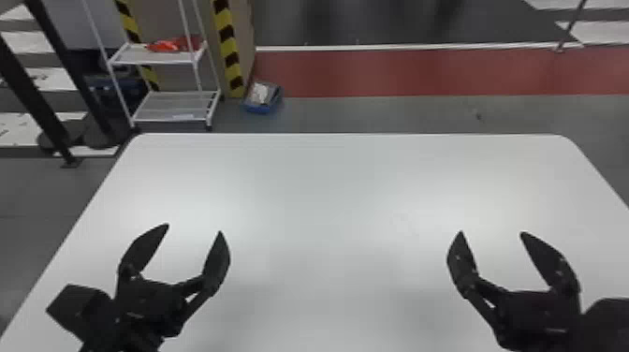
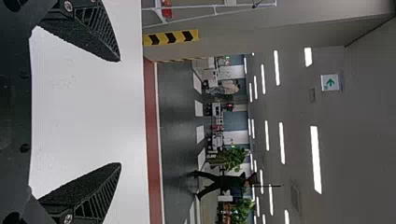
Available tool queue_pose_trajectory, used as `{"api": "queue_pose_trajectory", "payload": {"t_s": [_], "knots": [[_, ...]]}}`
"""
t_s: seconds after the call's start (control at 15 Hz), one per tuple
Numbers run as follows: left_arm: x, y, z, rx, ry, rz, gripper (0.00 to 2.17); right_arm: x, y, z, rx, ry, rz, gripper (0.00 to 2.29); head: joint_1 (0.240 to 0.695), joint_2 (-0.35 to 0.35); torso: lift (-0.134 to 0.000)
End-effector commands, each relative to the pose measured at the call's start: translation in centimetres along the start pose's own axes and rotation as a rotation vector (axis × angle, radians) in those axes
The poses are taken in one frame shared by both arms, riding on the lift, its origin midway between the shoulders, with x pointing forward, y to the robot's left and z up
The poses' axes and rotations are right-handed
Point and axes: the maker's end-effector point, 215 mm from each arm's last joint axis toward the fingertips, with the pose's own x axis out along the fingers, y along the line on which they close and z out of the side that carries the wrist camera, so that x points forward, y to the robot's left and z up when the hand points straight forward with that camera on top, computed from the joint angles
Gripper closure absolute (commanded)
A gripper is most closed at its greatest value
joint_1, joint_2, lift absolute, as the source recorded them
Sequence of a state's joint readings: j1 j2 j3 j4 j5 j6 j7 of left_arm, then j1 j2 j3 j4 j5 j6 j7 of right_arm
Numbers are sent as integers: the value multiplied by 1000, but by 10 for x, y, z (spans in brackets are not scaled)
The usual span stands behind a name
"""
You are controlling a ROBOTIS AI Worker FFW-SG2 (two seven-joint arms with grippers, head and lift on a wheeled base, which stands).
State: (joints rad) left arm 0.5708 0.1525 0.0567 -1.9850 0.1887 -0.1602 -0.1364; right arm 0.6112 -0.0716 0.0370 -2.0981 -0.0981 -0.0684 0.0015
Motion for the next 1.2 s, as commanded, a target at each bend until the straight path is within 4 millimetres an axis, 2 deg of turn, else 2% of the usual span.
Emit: {"api": "queue_pose_trajectory", "payload": {"t_s": [0.0,1.13], "knots": [[1,0,1,-3,-2,1,80,0,0,0,2,-1,-2,76,695,50,-123],[1,1,-3,-10,3,3,80,-3,-1,0,7,-8,-6,76,695,51,-123]]}}
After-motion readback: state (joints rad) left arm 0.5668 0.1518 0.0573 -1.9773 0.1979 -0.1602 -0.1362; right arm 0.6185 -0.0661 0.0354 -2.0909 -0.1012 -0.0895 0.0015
